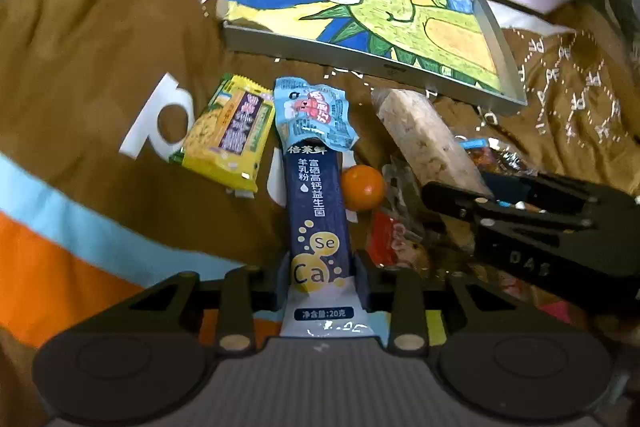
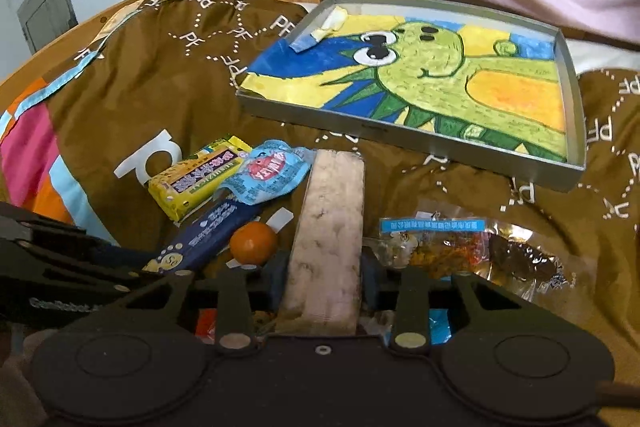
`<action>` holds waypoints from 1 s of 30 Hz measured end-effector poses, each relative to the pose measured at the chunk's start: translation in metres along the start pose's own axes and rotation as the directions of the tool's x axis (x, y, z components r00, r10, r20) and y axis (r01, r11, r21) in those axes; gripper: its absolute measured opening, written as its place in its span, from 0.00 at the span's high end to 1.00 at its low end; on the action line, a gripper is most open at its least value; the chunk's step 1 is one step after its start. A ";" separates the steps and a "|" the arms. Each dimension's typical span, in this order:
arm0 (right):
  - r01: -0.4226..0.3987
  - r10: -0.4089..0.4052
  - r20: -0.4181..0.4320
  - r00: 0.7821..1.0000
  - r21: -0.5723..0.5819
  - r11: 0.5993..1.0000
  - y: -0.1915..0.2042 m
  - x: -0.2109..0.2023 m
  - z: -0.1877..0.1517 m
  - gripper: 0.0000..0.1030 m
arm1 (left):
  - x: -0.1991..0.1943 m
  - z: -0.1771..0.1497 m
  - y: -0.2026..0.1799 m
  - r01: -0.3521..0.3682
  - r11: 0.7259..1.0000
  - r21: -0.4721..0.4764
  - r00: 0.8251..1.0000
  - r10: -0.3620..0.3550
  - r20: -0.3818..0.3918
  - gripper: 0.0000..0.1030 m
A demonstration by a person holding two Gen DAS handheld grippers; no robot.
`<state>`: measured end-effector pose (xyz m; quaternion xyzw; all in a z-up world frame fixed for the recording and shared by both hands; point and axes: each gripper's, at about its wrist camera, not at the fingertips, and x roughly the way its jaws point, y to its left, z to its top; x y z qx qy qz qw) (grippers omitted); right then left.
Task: Organize snacks
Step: 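Carry both snacks over the metal tray and lower them onto the picture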
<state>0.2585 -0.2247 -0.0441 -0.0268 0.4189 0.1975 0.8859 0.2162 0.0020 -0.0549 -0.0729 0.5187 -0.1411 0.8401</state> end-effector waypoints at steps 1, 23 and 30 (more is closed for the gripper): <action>0.006 -0.006 0.007 1.000 -0.008 1.000 0.002 -0.002 -0.001 0.63 | -0.002 -0.001 0.002 0.012 1.000 -0.019 1.000 -0.012 -0.003 0.65; 0.064 -0.056 0.102 0.993 -0.078 0.995 0.009 -0.023 -0.001 0.63 | -0.046 -0.020 0.021 0.272 0.933 -0.236 0.962 -0.265 0.062 0.67; 0.082 -0.071 0.161 0.984 -0.059 0.995 0.000 -0.034 0.008 0.63 | -0.051 0.001 0.015 0.271 0.939 -0.213 0.960 -0.248 0.129 0.67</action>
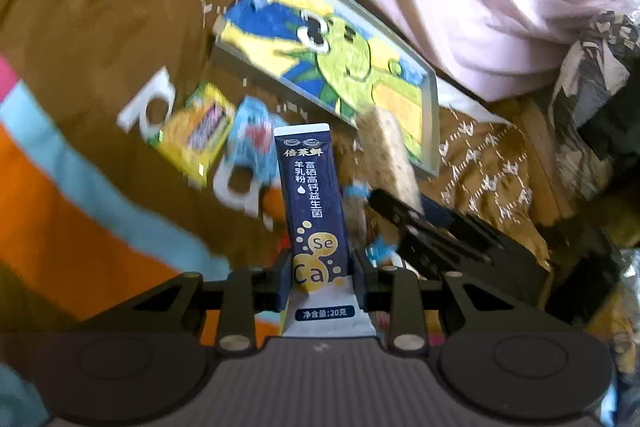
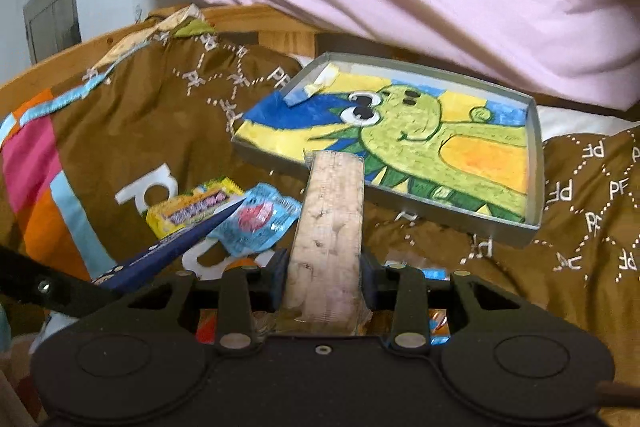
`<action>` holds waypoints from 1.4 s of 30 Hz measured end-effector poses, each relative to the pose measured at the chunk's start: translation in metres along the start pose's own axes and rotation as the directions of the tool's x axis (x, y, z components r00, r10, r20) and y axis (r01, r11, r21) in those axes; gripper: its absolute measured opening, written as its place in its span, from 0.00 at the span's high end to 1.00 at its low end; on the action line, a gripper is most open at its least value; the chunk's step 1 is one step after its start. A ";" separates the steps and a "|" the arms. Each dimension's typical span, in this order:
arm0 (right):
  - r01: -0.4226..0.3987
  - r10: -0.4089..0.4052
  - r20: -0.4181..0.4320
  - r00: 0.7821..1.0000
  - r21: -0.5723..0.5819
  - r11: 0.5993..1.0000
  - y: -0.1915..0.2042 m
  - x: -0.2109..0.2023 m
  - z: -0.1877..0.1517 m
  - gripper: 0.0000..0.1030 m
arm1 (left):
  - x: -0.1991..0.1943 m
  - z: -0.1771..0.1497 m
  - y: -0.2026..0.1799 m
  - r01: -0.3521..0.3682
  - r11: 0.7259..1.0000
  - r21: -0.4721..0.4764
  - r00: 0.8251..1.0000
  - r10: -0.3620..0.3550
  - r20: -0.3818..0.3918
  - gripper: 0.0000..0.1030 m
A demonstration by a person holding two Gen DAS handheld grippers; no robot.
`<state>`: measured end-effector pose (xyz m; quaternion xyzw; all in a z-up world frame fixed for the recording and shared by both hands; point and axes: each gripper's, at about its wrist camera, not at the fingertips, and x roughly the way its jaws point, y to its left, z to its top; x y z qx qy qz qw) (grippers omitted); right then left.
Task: Organize snacks
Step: 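Carry both snacks over the metal tray and lower them onto the picture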
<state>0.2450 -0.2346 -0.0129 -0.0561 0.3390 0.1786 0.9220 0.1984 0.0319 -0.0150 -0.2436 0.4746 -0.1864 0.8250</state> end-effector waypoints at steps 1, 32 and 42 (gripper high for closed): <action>0.008 -0.008 0.011 1.000 -0.003 1.000 -0.002 0.001 0.002 0.63 | 0.002 0.007 -0.003 -0.016 1.000 0.008 1.000 0.016 0.013 0.67; 0.091 -0.092 0.083 0.992 0.020 0.996 -0.061 0.160 0.065 0.63 | 0.178 0.145 0.007 -0.165 0.980 0.107 0.938 0.122 0.324 0.67; 0.120 -0.121 0.046 0.992 0.013 0.993 -0.055 0.179 0.057 0.61 | 0.190 0.141 0.005 -0.226 0.963 0.146 0.931 0.169 0.325 0.63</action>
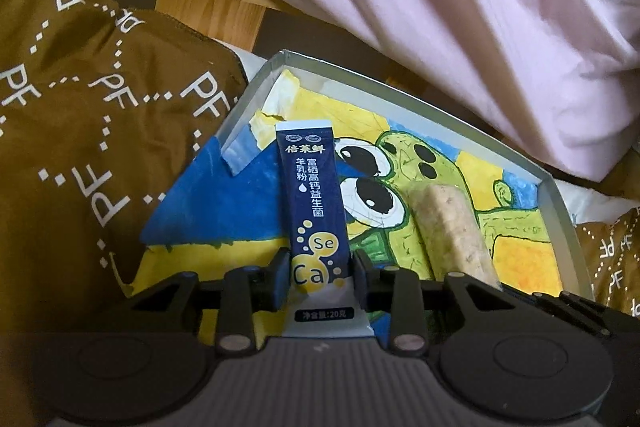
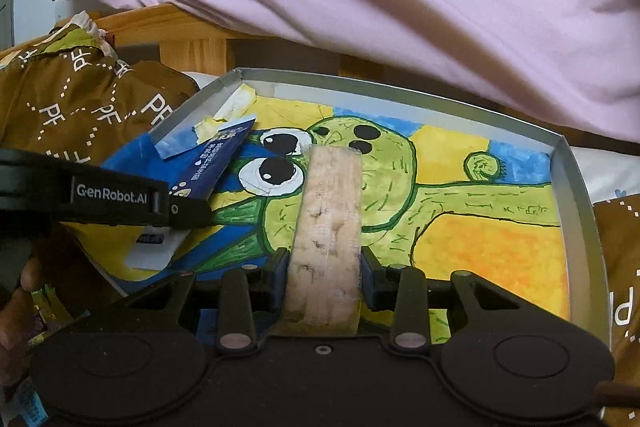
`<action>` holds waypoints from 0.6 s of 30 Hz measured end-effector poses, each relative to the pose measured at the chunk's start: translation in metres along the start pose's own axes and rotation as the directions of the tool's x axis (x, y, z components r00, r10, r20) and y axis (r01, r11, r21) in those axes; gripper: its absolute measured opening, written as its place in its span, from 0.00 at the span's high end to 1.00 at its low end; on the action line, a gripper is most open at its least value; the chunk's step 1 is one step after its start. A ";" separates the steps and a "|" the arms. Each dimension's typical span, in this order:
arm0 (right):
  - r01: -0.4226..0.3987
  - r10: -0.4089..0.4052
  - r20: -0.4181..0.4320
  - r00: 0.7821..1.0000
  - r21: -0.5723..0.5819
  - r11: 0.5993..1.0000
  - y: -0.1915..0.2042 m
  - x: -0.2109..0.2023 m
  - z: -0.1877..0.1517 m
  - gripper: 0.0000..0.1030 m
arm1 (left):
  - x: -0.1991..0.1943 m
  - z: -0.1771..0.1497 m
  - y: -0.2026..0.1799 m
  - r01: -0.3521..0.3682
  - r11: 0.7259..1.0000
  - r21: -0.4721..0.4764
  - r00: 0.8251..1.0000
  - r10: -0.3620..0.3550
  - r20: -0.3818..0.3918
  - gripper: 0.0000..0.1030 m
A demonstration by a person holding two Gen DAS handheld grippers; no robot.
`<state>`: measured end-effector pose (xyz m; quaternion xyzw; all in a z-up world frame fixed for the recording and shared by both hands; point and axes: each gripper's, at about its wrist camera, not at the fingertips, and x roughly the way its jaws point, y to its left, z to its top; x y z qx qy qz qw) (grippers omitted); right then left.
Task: Organize snacks
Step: 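Carry both snacks over the metal tray and lower them onto the picture, then open both tools to release the snacks and lift away from the tray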
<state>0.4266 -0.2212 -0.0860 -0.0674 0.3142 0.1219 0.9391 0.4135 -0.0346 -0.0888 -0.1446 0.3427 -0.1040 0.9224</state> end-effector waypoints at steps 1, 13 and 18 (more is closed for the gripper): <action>0.003 -0.003 0.001 1.000 0.007 1.000 -0.001 0.000 -0.001 0.57 | 0.000 0.000 -0.001 -0.003 1.000 0.002 1.000 0.003 -0.003 0.55; 0.091 -0.098 0.088 0.991 0.083 0.992 -0.023 -0.062 0.002 0.10 | -0.055 0.015 -0.018 -0.023 0.999 -0.034 0.999 0.024 0.033 0.01; 0.080 -0.106 0.153 0.982 0.166 0.983 -0.032 -0.103 0.005 0.02 | -0.093 0.013 -0.035 -0.096 0.993 0.070 0.991 0.088 0.100 0.01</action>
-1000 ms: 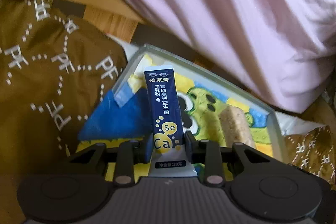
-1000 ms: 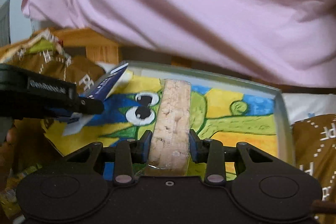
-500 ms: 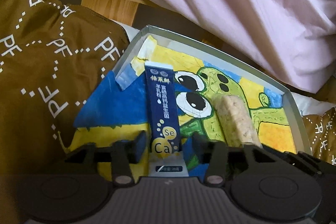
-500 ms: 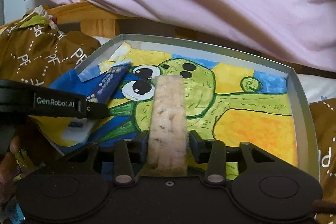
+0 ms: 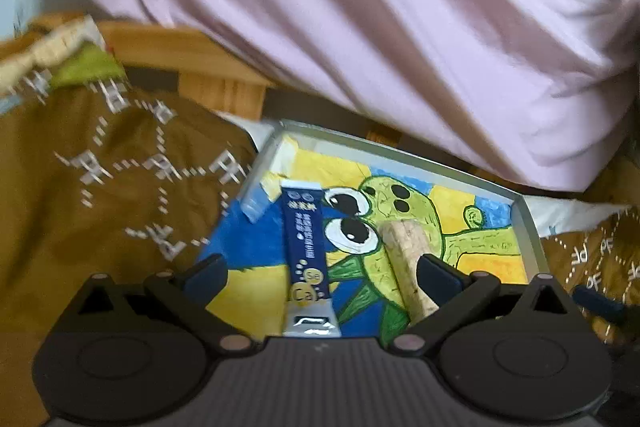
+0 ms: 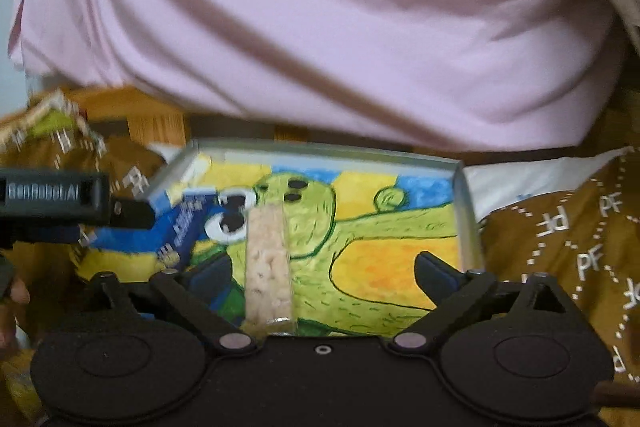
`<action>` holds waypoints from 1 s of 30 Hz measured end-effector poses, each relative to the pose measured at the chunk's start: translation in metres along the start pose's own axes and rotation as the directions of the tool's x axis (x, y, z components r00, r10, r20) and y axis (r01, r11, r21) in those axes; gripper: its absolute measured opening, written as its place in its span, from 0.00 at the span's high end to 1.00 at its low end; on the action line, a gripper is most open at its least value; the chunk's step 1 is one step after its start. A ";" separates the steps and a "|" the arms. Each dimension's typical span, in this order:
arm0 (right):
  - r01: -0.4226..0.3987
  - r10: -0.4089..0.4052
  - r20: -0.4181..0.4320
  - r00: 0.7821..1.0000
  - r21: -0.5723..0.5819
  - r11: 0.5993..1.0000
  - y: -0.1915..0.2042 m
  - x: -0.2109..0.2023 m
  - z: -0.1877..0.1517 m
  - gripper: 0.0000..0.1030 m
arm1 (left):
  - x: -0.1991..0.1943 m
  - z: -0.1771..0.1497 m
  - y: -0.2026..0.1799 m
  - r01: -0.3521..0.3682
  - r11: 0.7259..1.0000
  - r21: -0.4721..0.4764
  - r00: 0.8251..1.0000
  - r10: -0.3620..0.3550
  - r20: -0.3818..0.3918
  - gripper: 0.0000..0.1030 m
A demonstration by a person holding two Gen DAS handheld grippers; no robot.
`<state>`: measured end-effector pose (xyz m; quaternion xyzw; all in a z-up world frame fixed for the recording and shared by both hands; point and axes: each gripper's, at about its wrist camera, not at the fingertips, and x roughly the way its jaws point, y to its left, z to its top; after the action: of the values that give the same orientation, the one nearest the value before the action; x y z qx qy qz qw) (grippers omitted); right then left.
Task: Organize snacks
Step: 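Open both tools to release the snacks and lift away from the tray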
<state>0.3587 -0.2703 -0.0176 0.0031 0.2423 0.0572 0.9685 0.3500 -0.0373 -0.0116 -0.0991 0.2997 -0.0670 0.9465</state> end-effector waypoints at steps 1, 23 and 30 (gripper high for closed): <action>0.001 -0.001 0.014 1.000 0.010 1.000 -0.001 -0.009 0.001 0.02 | -0.008 -0.001 -0.001 -0.013 1.000 0.018 1.000 0.013 0.012 0.00; 0.005 -0.016 0.143 0.990 0.081 0.997 -0.016 -0.179 -0.034 0.01 | -0.156 -0.068 -0.012 -0.086 0.996 0.002 0.983 0.084 0.165 0.00; -0.007 -0.002 0.146 0.989 0.058 0.998 -0.010 -0.204 -0.046 0.01 | -0.192 -0.087 -0.005 -0.106 0.994 -0.018 0.978 0.107 0.181 0.00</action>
<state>0.1594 -0.3039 0.0374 0.0356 0.1724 0.0510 0.9831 0.1433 -0.0189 0.0263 -0.0927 0.2171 -0.0054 0.9717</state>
